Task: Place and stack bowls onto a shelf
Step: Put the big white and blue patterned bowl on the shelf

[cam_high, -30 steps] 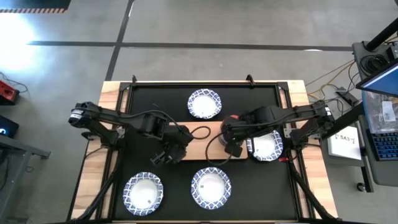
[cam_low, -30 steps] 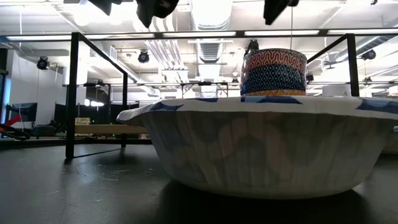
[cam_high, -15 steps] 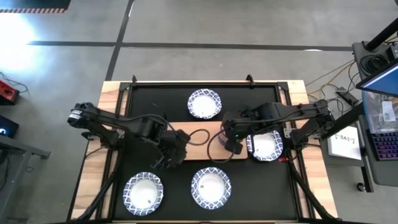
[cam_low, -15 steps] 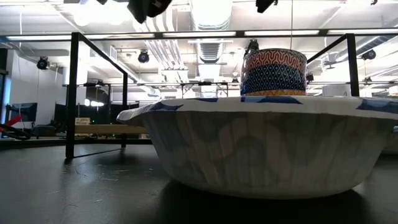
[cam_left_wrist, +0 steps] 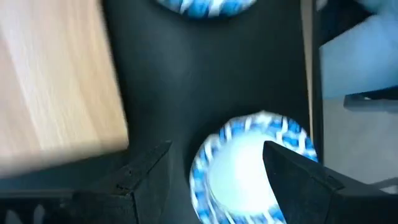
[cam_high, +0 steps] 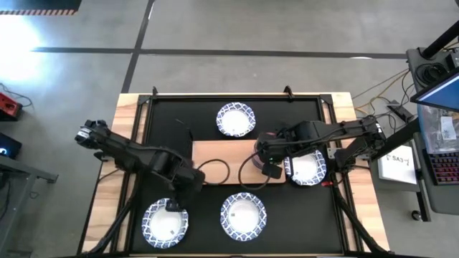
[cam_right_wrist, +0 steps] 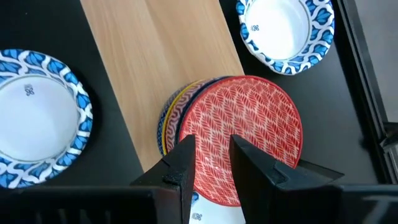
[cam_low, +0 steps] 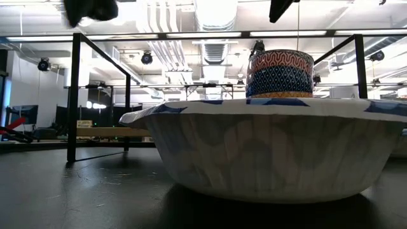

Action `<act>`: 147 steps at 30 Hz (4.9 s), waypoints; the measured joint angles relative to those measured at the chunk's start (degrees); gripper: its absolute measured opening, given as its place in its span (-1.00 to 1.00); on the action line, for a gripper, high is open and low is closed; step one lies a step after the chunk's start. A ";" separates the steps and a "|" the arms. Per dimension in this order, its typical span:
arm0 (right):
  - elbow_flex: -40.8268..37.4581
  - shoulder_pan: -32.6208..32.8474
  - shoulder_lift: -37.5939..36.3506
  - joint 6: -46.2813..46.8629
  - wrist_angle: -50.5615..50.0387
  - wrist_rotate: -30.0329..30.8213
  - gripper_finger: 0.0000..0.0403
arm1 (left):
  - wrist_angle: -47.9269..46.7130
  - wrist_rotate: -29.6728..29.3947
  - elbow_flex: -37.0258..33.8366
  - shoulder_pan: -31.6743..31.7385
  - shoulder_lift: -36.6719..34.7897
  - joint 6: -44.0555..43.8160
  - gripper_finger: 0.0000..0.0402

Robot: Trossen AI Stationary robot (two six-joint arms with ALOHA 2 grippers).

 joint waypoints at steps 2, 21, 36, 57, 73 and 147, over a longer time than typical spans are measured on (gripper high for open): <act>-0.05 0.00 0.00 0.00 -0.13 -0.01 -0.56 | -4.21 -0.04 0.00 -0.99 0.00 -6.81 0.15; -0.10 0.11 0.04 -1.90 0.09 0.04 -0.59 | -8.75 -11.65 -13.15 -15.93 -10.20 -44.00 0.15; -0.14 0.43 0.04 1.22 0.16 -0.02 -0.61 | 16.57 -8.13 -39.58 -18.08 -17.56 -67.47 0.15; -0.14 1.66 0.04 3.32 0.07 -0.02 -0.61 | 29.00 -6.91 -42.01 -20.81 -9.47 -66.14 0.10; -0.14 1.66 0.04 3.28 0.09 -0.01 -0.61 | 41.27 -5.54 -41.73 -21.03 -10.21 -66.06 -0.92; -0.14 1.62 0.07 1.11 0.26 0.09 -0.61 | 37.78 -7.93 -9.31 22.86 0.54 8.20 -1.00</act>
